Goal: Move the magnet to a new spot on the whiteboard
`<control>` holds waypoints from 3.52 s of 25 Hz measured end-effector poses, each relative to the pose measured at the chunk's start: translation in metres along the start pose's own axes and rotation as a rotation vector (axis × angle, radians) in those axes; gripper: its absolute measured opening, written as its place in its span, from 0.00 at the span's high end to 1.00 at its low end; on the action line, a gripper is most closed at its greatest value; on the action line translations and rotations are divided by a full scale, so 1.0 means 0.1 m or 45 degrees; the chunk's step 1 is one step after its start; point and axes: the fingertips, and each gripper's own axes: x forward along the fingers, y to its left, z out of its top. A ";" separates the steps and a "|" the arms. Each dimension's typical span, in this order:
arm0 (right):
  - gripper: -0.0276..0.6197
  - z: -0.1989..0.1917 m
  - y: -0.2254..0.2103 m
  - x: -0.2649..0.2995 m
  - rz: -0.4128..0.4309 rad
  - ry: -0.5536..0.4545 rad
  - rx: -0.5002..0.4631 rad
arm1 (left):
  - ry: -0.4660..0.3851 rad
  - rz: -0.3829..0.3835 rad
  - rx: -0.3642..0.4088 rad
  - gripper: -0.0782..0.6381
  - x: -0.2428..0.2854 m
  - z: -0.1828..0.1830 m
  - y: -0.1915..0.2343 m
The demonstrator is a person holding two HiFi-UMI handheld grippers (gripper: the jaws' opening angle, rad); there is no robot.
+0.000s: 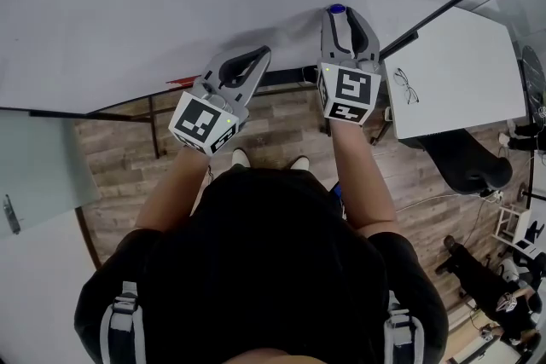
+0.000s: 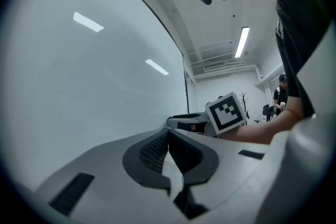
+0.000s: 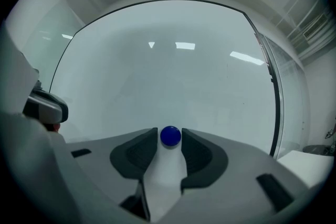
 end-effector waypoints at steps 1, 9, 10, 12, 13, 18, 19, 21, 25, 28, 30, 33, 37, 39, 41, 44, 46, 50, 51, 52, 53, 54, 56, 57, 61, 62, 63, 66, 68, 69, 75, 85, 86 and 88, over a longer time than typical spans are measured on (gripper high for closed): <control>0.74 0.00 0.00 0.01 -0.008 0.002 -0.001 | 0.001 -0.002 0.000 0.88 -0.01 0.00 0.01; 0.77 -0.07 -0.03 0.06 -0.077 0.018 -0.007 | 0.004 -0.015 -0.006 0.88 -0.06 -0.04 0.11; 0.77 -0.07 -0.03 0.06 -0.084 0.018 -0.008 | 0.005 -0.018 -0.004 0.88 -0.07 -0.04 0.12; 0.77 -0.07 -0.03 0.06 -0.094 0.018 -0.004 | 0.006 -0.022 0.001 0.88 -0.07 -0.03 0.12; 0.77 -0.07 -0.04 0.06 -0.096 0.017 -0.001 | 0.006 -0.023 -0.001 0.88 -0.07 -0.03 0.12; 0.77 -0.07 -0.03 0.05 -0.080 0.015 0.020 | 0.007 -0.016 -0.006 0.88 -0.09 -0.03 0.13; 0.77 -0.06 -0.02 0.04 -0.076 0.012 0.019 | 0.008 -0.014 -0.006 0.88 -0.10 -0.03 0.13; 0.77 -0.04 0.01 0.01 -0.066 0.004 0.011 | 0.008 -0.010 -0.003 0.88 -0.11 -0.02 0.13; 0.77 0.00 0.05 -0.08 -0.041 -0.007 -0.004 | 0.003 0.001 0.003 0.88 -0.12 -0.01 0.13; 0.77 0.02 0.08 -0.16 -0.013 -0.011 -0.012 | -0.003 0.009 0.004 0.88 -0.14 0.01 0.11; 0.77 0.03 0.08 -0.23 0.013 -0.009 -0.003 | -0.005 0.014 0.012 0.88 -0.14 0.03 0.09; 0.77 0.02 0.08 -0.37 0.055 -0.001 0.045 | -0.005 0.021 0.024 0.88 -0.18 0.06 0.05; 0.77 0.03 0.16 -0.55 0.163 -0.039 0.081 | 0.003 0.038 0.027 0.88 -0.26 0.05 0.02; 0.77 0.04 0.25 -0.62 0.253 -0.069 0.072 | 0.009 0.046 0.032 0.88 -0.30 0.04 0.00; 0.77 0.05 0.33 -0.72 0.338 -0.086 0.078 | 0.013 0.052 0.036 0.88 -0.33 0.04 -0.03; 0.77 0.05 0.43 -0.85 0.446 -0.098 0.101 | 0.023 0.059 0.044 0.88 -0.38 0.02 -0.08; 0.77 0.04 0.48 -0.92 0.510 -0.103 0.099 | 0.034 0.064 0.044 0.88 -0.40 -0.02 -0.10; 0.77 -0.05 0.61 -1.03 0.612 -0.094 0.113 | 0.044 0.078 0.037 0.88 -0.47 -0.08 -0.13; 0.77 -0.08 0.63 -1.05 0.628 -0.089 0.130 | 0.046 0.080 0.036 0.88 -0.49 -0.11 -0.14; 0.77 -0.10 0.65 -1.07 0.643 -0.081 0.148 | 0.050 0.081 0.033 0.88 -0.51 -0.14 -0.15; 0.77 -0.12 0.67 -1.10 0.656 -0.072 0.162 | 0.056 0.083 0.030 0.88 -0.53 -0.17 -0.16; 0.77 -0.14 0.69 -1.12 0.668 -0.065 0.172 | 0.063 0.086 0.026 0.88 -0.56 -0.21 -0.18; 0.77 -0.18 0.72 -1.16 0.688 -0.059 0.178 | 0.072 0.094 0.021 0.88 -0.58 -0.26 -0.20; 0.77 -0.20 0.72 -1.17 0.693 -0.056 0.178 | 0.075 0.095 0.020 0.88 -0.59 -0.27 -0.21; 0.77 -0.21 0.70 -1.20 0.703 -0.065 0.185 | 0.075 0.101 0.015 0.88 -0.60 -0.27 -0.24; 0.77 -0.20 0.71 -1.20 0.705 -0.067 0.187 | 0.073 0.106 0.012 0.88 -0.61 -0.26 -0.24; 0.77 -0.19 0.71 -1.20 0.708 -0.069 0.190 | 0.072 0.111 0.008 0.88 -0.62 -0.26 -0.24; 0.77 -0.16 0.71 -1.22 0.722 -0.082 0.206 | 0.066 0.125 0.006 0.88 -0.63 -0.22 -0.26; 0.77 -0.16 0.70 -1.24 0.730 -0.086 0.211 | 0.065 0.132 0.011 0.88 -0.62 -0.20 -0.28; 0.77 -0.17 0.70 -1.24 0.734 -0.087 0.212 | 0.065 0.137 0.013 0.88 -0.62 -0.20 -0.29; 0.77 -0.18 0.62 -1.28 0.751 -0.100 0.216 | 0.071 0.168 0.026 0.88 -0.61 -0.19 -0.37; 0.77 -0.29 0.28 -1.44 0.757 -0.092 0.218 | 0.066 0.186 0.020 0.88 -0.36 -0.22 -0.74; 0.77 -0.30 0.23 -1.46 0.756 -0.089 0.215 | 0.064 0.184 0.016 0.88 -0.32 -0.22 -0.80; 0.77 -0.33 0.12 -1.51 0.748 -0.085 0.213 | 0.061 0.171 0.010 0.88 -0.22 -0.22 -0.91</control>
